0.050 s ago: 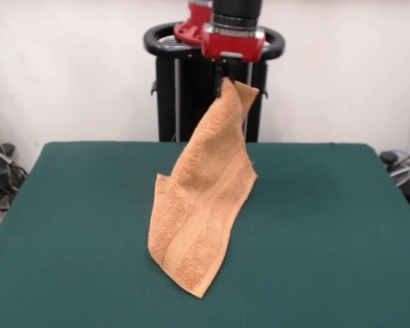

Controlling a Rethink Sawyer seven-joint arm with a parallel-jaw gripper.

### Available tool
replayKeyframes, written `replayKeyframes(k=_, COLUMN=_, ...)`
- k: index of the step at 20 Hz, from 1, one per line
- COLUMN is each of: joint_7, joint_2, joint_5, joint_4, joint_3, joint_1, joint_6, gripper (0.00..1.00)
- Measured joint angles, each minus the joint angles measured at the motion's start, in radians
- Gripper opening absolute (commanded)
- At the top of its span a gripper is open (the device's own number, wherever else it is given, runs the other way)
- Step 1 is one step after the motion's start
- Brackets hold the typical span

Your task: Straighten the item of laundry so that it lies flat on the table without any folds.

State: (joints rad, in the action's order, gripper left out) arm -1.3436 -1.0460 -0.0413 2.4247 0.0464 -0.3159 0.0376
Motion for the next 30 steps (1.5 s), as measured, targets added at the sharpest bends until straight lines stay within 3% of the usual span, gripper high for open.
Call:
replayKeyframes(k=4, joint_7=0.000, joint_2=0.015, joint_5=-0.006, joint_4=0.010, joint_3=0.005, joint_1=0.026, joint_6=-0.019, gripper=0.00)
replayKeyframes(k=5, joint_7=0.000, joint_2=0.017, joint_5=-0.008, joint_4=0.011, joint_3=0.007, joint_1=0.032, joint_6=-0.020, gripper=1.00)
replayKeyframes(k=11, joint_7=-0.010, joint_2=0.021, joint_5=-0.074, joint_4=0.019, joint_3=0.060, joint_1=0.128, joint_6=-0.020, gripper=1.00)
replayKeyframes(k=16, joint_7=-0.063, joint_2=0.026, joint_5=-0.173, joint_4=0.020, joint_3=0.152, joint_1=0.287, joint_6=-0.020, gripper=1.00)
replayKeyframes(k=19, joint_7=-0.100, joint_2=0.031, joint_5=-0.213, joint_4=0.021, joint_3=0.183, joint_1=0.342, joint_6=-0.020, gripper=1.00)
replayKeyframes(k=30, joint_7=-0.136, joint_2=0.062, joint_5=-0.228, joint_4=-0.015, joint_3=0.199, joint_1=0.306, joint_6=-0.005, gripper=1.00)
